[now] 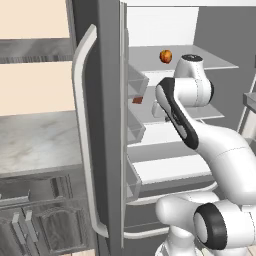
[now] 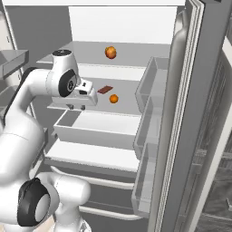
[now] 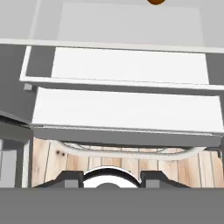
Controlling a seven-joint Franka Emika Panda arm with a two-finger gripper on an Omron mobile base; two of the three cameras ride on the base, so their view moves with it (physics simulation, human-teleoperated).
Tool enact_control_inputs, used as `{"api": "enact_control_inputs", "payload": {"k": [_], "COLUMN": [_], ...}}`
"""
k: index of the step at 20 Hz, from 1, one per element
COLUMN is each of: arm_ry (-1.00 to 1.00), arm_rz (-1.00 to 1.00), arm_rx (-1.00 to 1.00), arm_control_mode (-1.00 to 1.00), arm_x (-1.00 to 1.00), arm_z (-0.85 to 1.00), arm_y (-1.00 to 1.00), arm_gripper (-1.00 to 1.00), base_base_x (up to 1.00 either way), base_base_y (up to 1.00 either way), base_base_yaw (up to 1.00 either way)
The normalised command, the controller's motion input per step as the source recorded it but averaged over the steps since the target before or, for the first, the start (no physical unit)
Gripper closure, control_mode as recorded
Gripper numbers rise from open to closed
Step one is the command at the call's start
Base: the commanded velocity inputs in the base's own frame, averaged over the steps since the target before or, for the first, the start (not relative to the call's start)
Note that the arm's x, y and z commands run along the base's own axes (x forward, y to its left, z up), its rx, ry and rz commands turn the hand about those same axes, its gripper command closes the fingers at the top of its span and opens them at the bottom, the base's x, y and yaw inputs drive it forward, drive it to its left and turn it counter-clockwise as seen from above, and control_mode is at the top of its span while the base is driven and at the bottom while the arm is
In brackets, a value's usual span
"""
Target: Pick up the tangerine and peach from the fridge and place one fruit on each plate on the dining counter.
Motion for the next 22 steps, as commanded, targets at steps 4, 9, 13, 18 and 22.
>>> {"api": "enact_control_inputs", "payload": {"k": [4, 9, 13, 18, 22], "arm_ry": [-0.09, -0.21, -0.31, -0.12, -0.07], "arm_rz": [0.0, 0.0, -0.03, -0.2, -0.16], "arm_rx": [-0.03, -0.02, 0.01, 0.09, 0.21], "arm_control_mode": [-1.0, -1.0, -1.0, -1.0, -1.0], "arm_x": [0.0, 0.0, 0.07, 0.38, 0.09], "arm_z": [-0.32, -0.18, 0.08, 0.02, 0.22], "arm_y": [-0.18, -0.29, -0.26, -0.15, -0.06], "arm_gripper": [-1.0, -1.0, -1.0, -1.0, -1.0], "base_base_x": [0.0, 0.0, 0.0, 0.0, 0.0], "base_base_y": [0.0, 0.0, 0.0, 0.0, 0.0], "base_base_yaw": [0.0, 0.0, 0.0, 0.0, 0.0]}}
